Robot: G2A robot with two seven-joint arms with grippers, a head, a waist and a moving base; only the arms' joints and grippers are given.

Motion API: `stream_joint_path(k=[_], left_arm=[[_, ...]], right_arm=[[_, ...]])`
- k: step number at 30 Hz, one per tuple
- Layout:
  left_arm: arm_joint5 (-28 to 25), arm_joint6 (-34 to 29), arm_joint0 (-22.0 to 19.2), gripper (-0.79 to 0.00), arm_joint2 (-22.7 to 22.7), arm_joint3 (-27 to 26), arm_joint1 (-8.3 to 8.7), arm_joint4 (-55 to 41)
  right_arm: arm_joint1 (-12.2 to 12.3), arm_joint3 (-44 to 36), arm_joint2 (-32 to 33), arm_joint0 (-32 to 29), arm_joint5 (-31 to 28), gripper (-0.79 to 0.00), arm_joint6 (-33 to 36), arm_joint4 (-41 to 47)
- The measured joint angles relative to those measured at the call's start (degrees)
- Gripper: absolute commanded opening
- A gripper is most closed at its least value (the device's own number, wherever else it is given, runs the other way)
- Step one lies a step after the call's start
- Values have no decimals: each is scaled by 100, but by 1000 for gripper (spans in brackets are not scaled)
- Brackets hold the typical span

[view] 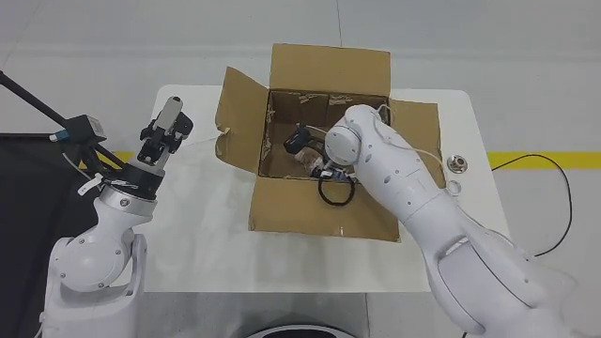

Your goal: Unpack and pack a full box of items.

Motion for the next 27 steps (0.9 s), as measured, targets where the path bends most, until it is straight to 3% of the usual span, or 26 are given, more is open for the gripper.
stream_joint_path(k=[2,10,17,23,27], left_arm=[[0,0,0,0,0,0,0,0],[0,0,0,0,0,0,0,0],[0,0,0,0,0,0,0,0],[0,0,0,0,0,0,0,0],[0,0,0,0,0,0,0,0]], right_arm=[[-30,79,-8,42,-18,-785,-62,17],[21,109,254,235,-302,-785,-396,231],[355,-569,835,151,-563,-785,-550,328],[900,-2132,1889,-495,-487,-785,-573,166],[1354,-4095,3142,-1531,-89,-785,-369,-224]])
